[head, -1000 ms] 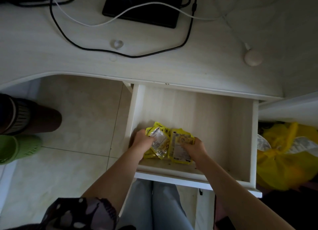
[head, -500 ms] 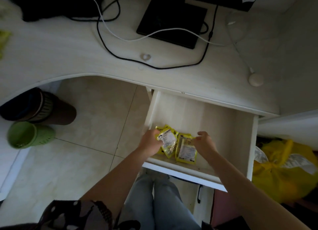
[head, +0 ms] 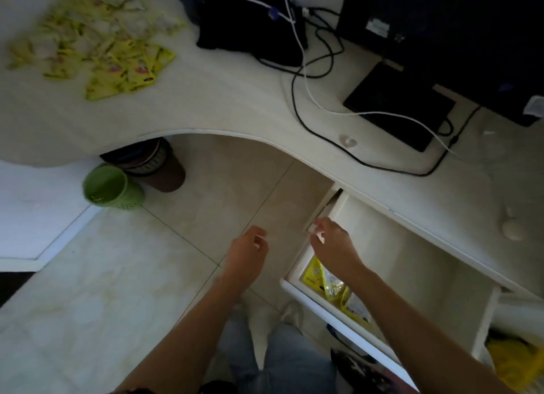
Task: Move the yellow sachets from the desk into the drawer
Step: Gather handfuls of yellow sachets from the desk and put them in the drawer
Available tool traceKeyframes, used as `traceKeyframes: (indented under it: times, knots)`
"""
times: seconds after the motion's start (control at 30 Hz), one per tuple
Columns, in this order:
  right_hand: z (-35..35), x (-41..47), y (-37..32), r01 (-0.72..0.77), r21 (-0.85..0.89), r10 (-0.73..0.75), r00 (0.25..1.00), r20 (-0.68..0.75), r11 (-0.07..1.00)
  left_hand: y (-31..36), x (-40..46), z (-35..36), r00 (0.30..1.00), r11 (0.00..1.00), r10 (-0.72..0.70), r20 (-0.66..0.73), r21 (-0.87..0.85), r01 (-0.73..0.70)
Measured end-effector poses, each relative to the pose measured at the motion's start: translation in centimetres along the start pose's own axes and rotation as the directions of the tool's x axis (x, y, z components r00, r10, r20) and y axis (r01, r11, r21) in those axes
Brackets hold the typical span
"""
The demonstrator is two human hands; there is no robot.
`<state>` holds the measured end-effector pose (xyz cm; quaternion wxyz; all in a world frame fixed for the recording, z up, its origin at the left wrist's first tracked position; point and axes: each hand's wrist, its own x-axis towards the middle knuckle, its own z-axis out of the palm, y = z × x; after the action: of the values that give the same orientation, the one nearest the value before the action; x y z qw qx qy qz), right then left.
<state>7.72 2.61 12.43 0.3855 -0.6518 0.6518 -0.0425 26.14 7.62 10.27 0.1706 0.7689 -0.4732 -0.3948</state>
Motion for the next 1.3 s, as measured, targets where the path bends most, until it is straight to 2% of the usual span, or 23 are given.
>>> traceKeyframes:
  times: [0.1, 0.33, 0.63, 0.83, 1.07, 1.3]
  knots:
    - [1.7, 1.4, -4.4, 0.067, -0.075, -0.063, 0.996, 0.058, 0.995, -2.8, 0.6, -3.4, 0.997, 0.999, -0.041, -0.064, -0.001, 0.041]
    - [7.1, 5.3, -14.4, 0.104, -0.063, -0.097, 0.99, 0.107, 0.993, -9.4, 3.2, -13.6, 0.985, 0.994, -0.064, -0.162, 0.078, 0.078]
    - [10.9, 12.1, -26.0, 0.163, -0.132, -0.152, 0.984, 0.089, 0.978, -14.9, 9.8, -25.0, 0.959, 0.987, -0.074, -0.273, 0.119, 0.11]
    - [11.5, 18.1, -31.4, 0.221, -0.106, -0.211, 0.973, 0.092, 0.97, -15.4, 15.2, -30.1, 0.945, 0.991, -0.1, -0.311, 0.055, 0.123]
    - [10.1, 27.0, -36.9, 0.277, -0.09, -0.26, 0.952, 0.161, 0.957, -13.8, 23.9, -34.7, 0.917, 0.978, -0.208, -0.341, -0.098, 0.185]
    - [7.9, 37.2, -43.4, 0.342, -0.144, -0.301, 0.921, 0.247, 0.929, -11.7, 33.0, -38.6, 0.871, 0.933, -0.352, -0.343, -0.202, 0.298]
